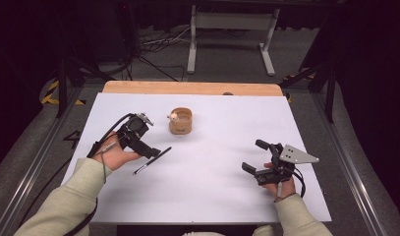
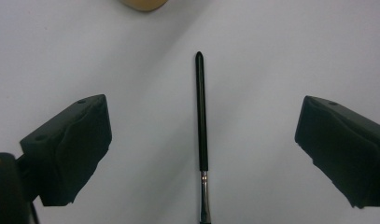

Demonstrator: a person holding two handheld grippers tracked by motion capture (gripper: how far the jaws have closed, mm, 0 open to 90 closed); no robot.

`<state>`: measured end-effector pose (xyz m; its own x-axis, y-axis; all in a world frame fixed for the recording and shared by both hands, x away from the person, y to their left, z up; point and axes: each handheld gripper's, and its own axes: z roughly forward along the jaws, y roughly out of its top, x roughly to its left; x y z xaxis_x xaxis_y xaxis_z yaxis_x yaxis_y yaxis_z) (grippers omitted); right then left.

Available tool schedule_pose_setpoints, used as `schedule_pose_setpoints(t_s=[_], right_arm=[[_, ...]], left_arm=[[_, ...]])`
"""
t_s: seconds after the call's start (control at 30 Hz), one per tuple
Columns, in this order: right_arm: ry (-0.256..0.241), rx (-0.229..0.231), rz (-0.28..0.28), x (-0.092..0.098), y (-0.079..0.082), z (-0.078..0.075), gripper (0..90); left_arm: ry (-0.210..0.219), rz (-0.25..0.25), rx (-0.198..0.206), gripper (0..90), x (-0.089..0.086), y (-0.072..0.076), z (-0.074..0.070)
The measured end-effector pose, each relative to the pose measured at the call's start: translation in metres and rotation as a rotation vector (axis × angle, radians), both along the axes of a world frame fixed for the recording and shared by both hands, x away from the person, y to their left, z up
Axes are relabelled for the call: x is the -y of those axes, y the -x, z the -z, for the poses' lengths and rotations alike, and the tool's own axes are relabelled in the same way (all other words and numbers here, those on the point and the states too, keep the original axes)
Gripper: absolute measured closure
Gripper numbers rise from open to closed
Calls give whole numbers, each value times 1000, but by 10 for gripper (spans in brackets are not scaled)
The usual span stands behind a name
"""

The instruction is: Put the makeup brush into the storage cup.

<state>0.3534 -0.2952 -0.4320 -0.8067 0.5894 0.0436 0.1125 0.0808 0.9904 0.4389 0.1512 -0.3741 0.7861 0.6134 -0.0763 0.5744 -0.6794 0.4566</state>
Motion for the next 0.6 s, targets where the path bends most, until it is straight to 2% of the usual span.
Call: schedule_pose_setpoints(t_s=[0.13,0.23,0.6], right_arm=[[3,-2,0,0,0,0,0],[4,-2,-1,-1,0,0,0],[1,-3,2,-1,-1,-1,0]], left_arm=[[-17,-2,-5,68,1,-2,6],[-15,-19,-12,69,1,-3,9],[-29,-8,-42,89,5,-7,25]])
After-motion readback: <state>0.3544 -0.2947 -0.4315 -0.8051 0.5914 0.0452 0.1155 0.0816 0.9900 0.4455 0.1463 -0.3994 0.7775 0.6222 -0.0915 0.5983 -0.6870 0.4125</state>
